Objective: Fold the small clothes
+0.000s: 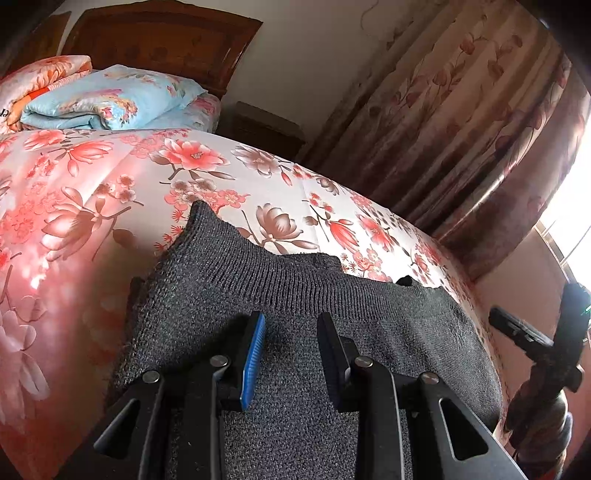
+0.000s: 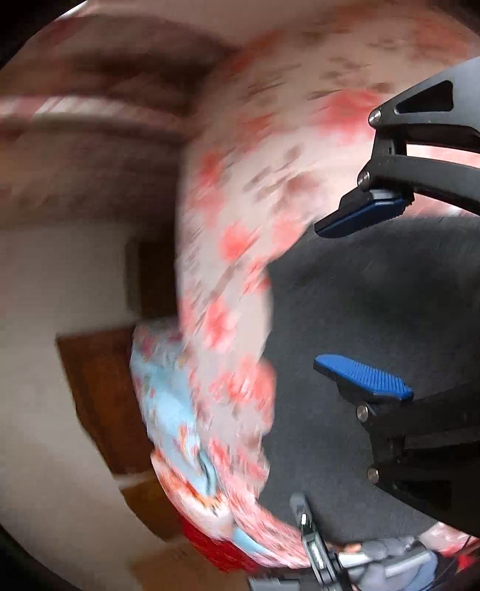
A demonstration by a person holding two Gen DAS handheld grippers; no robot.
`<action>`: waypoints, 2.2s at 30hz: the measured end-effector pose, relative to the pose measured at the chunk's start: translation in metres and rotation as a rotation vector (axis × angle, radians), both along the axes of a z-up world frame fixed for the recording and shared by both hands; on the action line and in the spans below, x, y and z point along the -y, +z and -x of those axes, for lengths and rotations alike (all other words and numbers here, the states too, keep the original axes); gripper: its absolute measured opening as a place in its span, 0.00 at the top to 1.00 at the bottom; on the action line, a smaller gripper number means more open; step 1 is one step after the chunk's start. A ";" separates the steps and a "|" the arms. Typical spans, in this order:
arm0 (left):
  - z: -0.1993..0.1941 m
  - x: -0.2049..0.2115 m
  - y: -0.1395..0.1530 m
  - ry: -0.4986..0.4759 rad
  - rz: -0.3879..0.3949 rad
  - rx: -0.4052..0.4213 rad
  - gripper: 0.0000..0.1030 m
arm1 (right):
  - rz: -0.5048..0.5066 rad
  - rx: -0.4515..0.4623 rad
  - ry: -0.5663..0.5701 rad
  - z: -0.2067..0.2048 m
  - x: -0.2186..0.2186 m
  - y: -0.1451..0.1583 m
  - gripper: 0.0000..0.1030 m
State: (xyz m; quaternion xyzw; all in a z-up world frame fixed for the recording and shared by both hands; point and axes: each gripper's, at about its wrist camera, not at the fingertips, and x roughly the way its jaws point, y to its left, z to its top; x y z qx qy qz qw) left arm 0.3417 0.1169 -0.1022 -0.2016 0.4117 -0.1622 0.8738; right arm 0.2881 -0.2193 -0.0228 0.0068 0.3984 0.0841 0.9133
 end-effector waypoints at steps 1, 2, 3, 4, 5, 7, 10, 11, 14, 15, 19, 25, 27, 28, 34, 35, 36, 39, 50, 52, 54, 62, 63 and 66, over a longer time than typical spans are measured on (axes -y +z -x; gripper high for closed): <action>0.000 0.000 0.000 0.000 0.001 0.000 0.72 | 0.012 0.012 0.040 -0.003 -0.013 0.004 0.00; 0.000 0.000 0.000 0.000 0.001 0.000 0.72 | 0.037 0.021 0.091 -0.008 -0.031 0.006 0.00; 0.000 0.000 0.000 0.000 0.001 0.000 0.72 | 0.073 0.021 0.145 -0.015 -0.050 0.004 0.00; 0.000 0.000 0.000 0.000 0.002 0.000 0.72 | 0.105 0.017 0.180 -0.020 -0.063 -0.001 0.00; 0.000 0.000 0.000 0.000 0.004 0.000 0.72 | 0.144 0.000 0.209 -0.028 -0.078 -0.011 0.00; 0.000 -0.001 0.000 0.000 0.012 0.000 0.72 | 0.207 -0.075 0.227 -0.043 -0.096 -0.034 0.00; 0.000 -0.001 -0.001 -0.001 0.020 -0.001 0.72 | 0.238 -0.173 0.218 -0.055 -0.094 -0.060 0.00; -0.001 -0.001 -0.001 -0.002 0.019 -0.001 0.72 | 0.201 -0.181 0.195 -0.057 -0.084 -0.060 0.00; -0.001 -0.001 -0.001 -0.002 0.019 -0.001 0.72 | 0.254 -0.166 0.057 -0.060 -0.054 -0.054 0.00; -0.001 -0.001 -0.001 -0.001 0.017 -0.001 0.72 | 0.242 -0.171 0.017 -0.061 -0.040 -0.053 0.00; -0.002 0.001 -0.002 -0.002 0.008 -0.002 0.72 | 0.151 -0.205 -0.040 -0.066 -0.015 -0.053 0.00; -0.002 0.002 -0.002 -0.002 0.004 -0.001 0.72 | 0.153 -0.224 -0.012 -0.070 -0.022 -0.061 0.00; -0.002 0.002 -0.002 -0.001 0.003 -0.001 0.72 | 0.117 -0.228 -0.006 -0.070 -0.019 -0.062 0.00; -0.002 0.002 -0.002 -0.001 0.002 -0.001 0.72 | 0.089 -0.226 -0.002 -0.070 -0.016 -0.062 0.00; -0.005 0.015 0.006 0.033 -0.092 -0.034 0.72 | -0.073 -0.209 0.010 -0.069 0.002 -0.057 0.00; -0.008 0.025 0.010 0.039 -0.149 -0.048 0.72 | -0.108 -0.205 0.010 -0.069 0.007 -0.056 0.00; -0.012 0.039 0.016 0.027 -0.189 -0.047 0.72 | -0.134 -0.203 0.007 -0.069 0.010 -0.056 0.00; -0.021 0.083 0.026 -0.077 -0.221 -0.009 0.71 | -0.141 -0.200 0.003 -0.069 0.009 -0.055 0.00; -0.049 0.091 0.007 -0.107 -0.284 -0.023 0.71 | 0.080 -0.216 0.001 -0.070 -0.017 -0.063 0.00; -0.049 0.047 0.005 0.039 -0.246 -0.034 0.71 | 0.098 -0.216 0.003 -0.070 -0.019 -0.064 0.00; -0.045 -0.001 0.000 0.156 -0.039 -0.063 0.72 | 0.082 -0.214 0.003 -0.070 -0.017 -0.064 0.00; -0.052 -0.012 -0.013 0.246 -0.161 -0.131 0.71 | 0.103 -0.230 0.013 -0.073 -0.021 -0.066 0.00; -0.053 -0.003 -0.012 0.243 -0.205 -0.117 0.71 | 0.108 -0.233 0.013 -0.074 -0.021 -0.067 0.00; -0.045 0.002 -0.005 0.231 -0.216 -0.055 0.71 | 0.099 -0.231 0.012 -0.074 -0.019 -0.066 0.00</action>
